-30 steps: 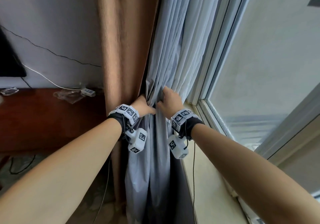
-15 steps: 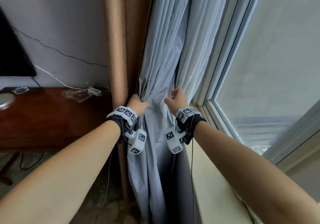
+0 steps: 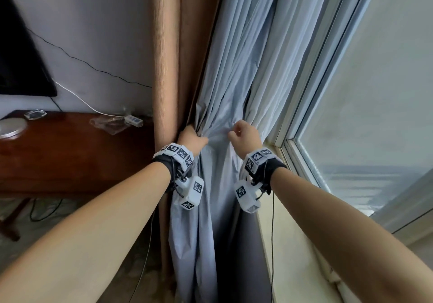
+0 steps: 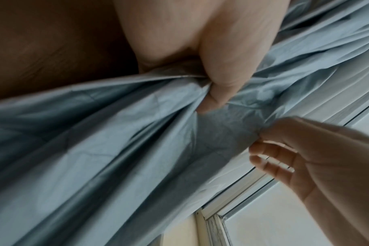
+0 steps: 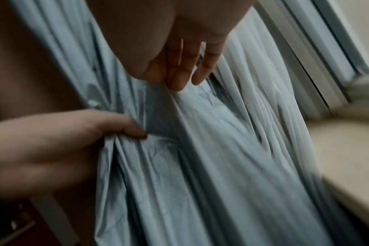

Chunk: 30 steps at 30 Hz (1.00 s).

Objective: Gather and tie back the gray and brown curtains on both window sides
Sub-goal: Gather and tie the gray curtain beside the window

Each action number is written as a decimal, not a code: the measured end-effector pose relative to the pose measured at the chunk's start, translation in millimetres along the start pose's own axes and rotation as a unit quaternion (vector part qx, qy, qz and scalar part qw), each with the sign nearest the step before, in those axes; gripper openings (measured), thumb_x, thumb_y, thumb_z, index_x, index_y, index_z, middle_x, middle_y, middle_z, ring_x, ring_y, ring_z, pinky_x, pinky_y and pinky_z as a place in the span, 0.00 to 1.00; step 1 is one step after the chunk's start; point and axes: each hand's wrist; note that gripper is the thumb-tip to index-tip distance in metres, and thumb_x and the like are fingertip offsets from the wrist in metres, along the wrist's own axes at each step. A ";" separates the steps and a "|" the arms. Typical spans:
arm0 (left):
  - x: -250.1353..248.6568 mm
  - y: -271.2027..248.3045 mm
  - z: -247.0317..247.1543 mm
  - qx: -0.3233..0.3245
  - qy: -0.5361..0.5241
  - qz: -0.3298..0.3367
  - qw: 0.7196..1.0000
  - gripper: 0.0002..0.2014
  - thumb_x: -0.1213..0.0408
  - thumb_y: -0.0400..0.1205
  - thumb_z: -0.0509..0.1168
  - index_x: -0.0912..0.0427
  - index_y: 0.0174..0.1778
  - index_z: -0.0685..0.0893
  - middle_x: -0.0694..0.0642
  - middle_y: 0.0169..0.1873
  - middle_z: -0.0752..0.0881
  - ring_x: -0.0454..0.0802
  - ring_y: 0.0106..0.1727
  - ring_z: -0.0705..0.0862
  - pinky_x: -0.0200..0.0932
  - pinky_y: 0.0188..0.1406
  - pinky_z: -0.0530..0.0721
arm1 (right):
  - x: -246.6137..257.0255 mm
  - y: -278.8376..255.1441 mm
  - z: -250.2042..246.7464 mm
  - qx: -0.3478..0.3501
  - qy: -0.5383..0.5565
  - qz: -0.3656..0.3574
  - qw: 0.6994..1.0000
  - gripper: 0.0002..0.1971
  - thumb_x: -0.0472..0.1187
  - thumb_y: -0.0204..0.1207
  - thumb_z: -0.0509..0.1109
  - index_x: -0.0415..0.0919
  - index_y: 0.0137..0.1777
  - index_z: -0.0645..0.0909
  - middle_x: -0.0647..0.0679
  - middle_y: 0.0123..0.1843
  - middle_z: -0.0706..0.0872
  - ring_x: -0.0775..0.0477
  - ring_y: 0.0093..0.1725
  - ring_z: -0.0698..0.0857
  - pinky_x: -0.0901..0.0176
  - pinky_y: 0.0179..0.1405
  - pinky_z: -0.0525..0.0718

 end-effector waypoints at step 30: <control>8.3 4.6 -13.7 0.070 -0.040 -0.004 0.997 0.19 0.71 0.71 0.68 0.68 0.60 0.81 0.61 0.51 0.85 0.58 0.54 0.82 0.44 0.54 0.78 | -3.5 22.8 21.0 0.156 0.283 0.128 0.938 0.07 0.33 0.78 0.71 0.45 0.44 0.88 0.47 0.43 0.89 0.52 0.47 0.88 0.53 0.58 0.86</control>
Point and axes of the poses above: each hand's wrist, its own y-axis towards the middle knuckle, its own z-axis out of the palm, x = y × z
